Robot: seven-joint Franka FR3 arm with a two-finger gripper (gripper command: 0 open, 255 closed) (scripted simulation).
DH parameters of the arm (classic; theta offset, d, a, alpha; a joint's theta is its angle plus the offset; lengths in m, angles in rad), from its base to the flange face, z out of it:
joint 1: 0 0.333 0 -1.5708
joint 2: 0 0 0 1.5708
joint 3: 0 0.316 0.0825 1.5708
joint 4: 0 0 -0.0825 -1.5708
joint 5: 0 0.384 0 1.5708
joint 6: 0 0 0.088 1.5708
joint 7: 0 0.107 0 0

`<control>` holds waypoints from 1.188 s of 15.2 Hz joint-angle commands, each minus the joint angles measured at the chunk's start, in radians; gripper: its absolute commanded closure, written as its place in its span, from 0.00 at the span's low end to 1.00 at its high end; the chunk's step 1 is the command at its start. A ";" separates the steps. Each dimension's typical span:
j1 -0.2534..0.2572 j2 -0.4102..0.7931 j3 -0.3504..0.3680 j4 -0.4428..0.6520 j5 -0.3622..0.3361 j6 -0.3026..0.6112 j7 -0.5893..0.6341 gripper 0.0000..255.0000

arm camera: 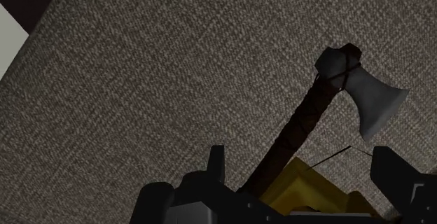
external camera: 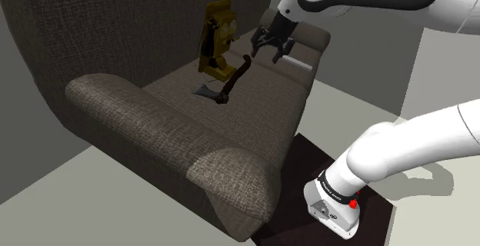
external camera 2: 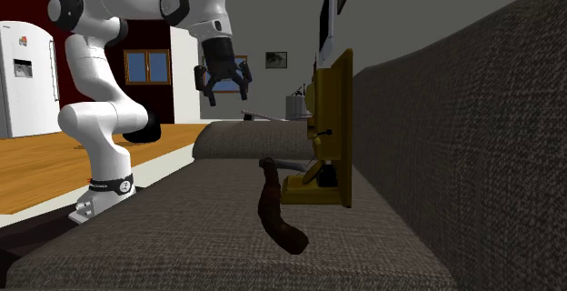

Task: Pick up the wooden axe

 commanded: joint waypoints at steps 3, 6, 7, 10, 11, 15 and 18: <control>-0.034 0.133 0.012 0.034 0.002 0.108 0.108 0.00; -0.056 0.233 0.017 0.070 -0.002 0.178 0.189 0.00; -0.063 0.267 0.017 0.083 -0.003 0.199 0.216 0.00; -0.080 0.366 0.014 0.128 -0.010 0.259 0.295 0.00; -0.086 0.399 0.012 0.144 -0.012 0.277 0.321 0.00; -0.102 0.529 -0.005 0.214 -0.019 0.342 0.423 0.00; -0.106 0.580 -0.014 0.234 -0.018 0.374 0.455 0.00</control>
